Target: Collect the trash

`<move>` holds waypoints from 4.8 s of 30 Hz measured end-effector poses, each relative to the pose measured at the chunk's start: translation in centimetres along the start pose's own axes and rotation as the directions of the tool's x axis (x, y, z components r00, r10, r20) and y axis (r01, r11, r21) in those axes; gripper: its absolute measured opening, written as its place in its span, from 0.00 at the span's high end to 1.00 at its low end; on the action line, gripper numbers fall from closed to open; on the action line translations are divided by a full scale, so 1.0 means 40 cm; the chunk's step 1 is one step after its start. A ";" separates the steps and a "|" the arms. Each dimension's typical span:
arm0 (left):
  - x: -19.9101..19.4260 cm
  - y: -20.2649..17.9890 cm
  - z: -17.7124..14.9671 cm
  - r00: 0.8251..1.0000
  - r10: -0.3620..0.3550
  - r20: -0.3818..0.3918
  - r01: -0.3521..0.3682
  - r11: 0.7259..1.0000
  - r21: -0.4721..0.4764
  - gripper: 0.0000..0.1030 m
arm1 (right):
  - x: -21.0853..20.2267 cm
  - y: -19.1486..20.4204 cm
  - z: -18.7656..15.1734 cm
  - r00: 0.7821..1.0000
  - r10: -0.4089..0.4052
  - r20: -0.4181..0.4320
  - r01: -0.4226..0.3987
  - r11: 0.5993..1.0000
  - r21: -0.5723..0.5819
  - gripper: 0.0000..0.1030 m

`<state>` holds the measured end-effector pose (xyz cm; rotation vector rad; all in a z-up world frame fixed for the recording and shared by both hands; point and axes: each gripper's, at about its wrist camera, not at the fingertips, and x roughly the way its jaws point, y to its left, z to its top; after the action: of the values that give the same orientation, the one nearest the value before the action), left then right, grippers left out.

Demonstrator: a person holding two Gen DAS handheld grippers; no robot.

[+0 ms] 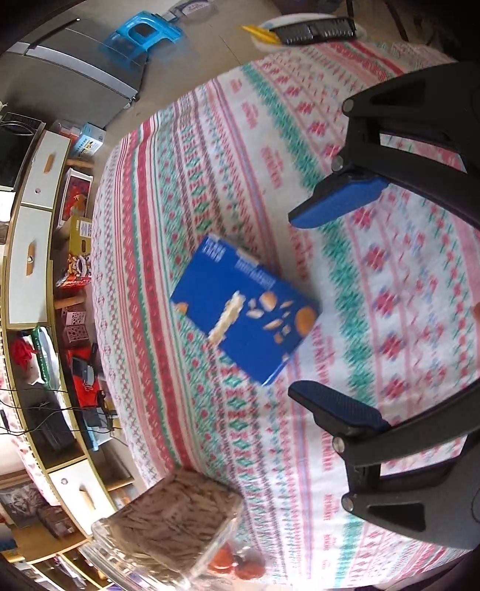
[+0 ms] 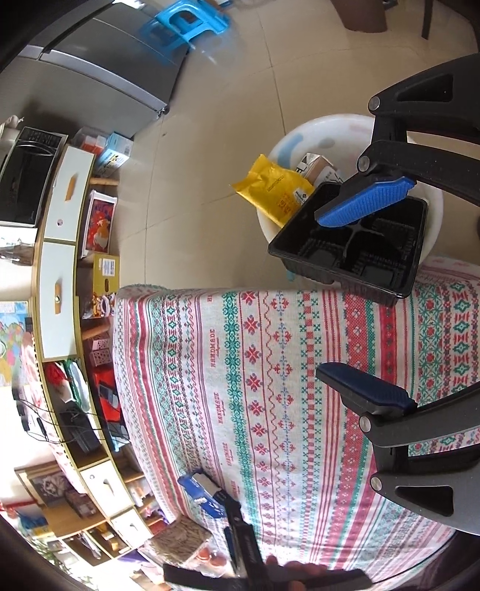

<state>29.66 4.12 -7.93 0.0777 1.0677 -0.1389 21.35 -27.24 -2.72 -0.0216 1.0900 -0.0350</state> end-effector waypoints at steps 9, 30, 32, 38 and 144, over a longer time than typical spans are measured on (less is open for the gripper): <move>0.074 0.009 0.039 1.000 0.022 -0.012 -0.021 0.997 0.081 0.18 | -0.012 -0.014 -0.010 1.000 -0.009 0.000 0.009 1.000 -0.014 0.24; -0.079 -0.245 -0.012 0.996 -0.077 0.037 0.065 0.964 0.260 0.26 | -0.095 -0.146 -0.092 0.999 -0.037 0.031 0.035 0.998 0.057 0.24; -0.098 -0.286 -0.023 0.994 -0.102 0.035 0.089 0.957 0.277 0.26 | -0.106 -0.169 -0.105 0.999 -0.041 0.036 0.038 0.997 0.072 0.24; -0.154 -0.424 -0.055 0.983 -0.185 0.013 0.169 0.923 0.345 0.26 | -0.124 -0.253 -0.150 0.998 -0.060 0.035 0.055 0.990 0.132 0.24; -0.485 -0.290 -0.428 0.950 0.041 0.310 -0.021 0.997 -0.068 0.01 | -0.347 -0.015 -0.373 0.903 -0.076 0.423 0.095 0.995 -0.026 0.05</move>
<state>3.87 -3.63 0.91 0.0138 0.7541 -0.0844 1.68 -27.29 2.70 -0.1140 0.6545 -0.0807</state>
